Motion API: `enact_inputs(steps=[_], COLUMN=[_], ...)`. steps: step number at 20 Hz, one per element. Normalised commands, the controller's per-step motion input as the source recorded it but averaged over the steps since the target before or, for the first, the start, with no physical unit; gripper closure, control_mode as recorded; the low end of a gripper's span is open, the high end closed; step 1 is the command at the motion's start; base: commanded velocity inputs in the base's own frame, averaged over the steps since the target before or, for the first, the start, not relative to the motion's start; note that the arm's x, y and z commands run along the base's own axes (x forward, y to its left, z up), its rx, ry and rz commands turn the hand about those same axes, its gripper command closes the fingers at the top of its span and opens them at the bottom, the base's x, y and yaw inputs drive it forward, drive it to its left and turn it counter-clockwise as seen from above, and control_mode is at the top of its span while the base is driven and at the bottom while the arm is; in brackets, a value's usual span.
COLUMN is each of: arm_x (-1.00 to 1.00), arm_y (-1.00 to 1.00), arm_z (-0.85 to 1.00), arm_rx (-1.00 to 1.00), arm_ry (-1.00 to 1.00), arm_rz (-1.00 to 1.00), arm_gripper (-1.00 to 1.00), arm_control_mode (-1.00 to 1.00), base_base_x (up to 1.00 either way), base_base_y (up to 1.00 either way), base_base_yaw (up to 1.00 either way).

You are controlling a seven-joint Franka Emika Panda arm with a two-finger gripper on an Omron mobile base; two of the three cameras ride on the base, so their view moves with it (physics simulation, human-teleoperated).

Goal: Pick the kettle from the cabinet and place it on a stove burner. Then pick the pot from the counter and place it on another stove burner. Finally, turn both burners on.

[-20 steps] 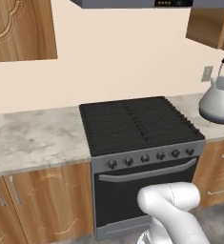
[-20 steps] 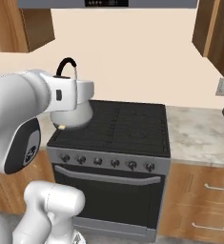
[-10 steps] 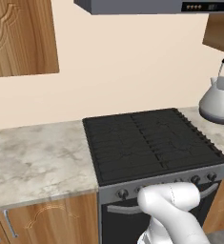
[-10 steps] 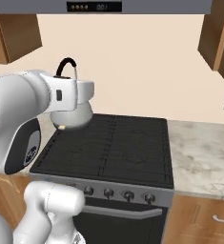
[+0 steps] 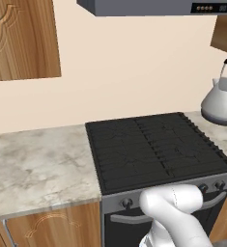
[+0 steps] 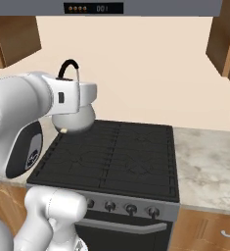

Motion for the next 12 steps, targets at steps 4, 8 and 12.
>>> enact_inputs(steps=[4,8,12], arm_x=[0.12,0.20,0.21], arm_y=[-0.06,-0.15,-0.15], arm_z=[0.00,-0.02,-0.12], arm_rx=[0.00,0.00,0.00], arm_ry=[0.00,0.00,0.00], arm_rz=[0.02,0.07,0.07], arm_gripper=[1.00,1.00,1.00], arm_control_mode=[-1.00,-1.00,-1.00], base_base_x=[0.00,0.00,0.00], base_base_y=[0.00,0.00,0.00], base_base_yaw=[0.00,0.00,0.00])
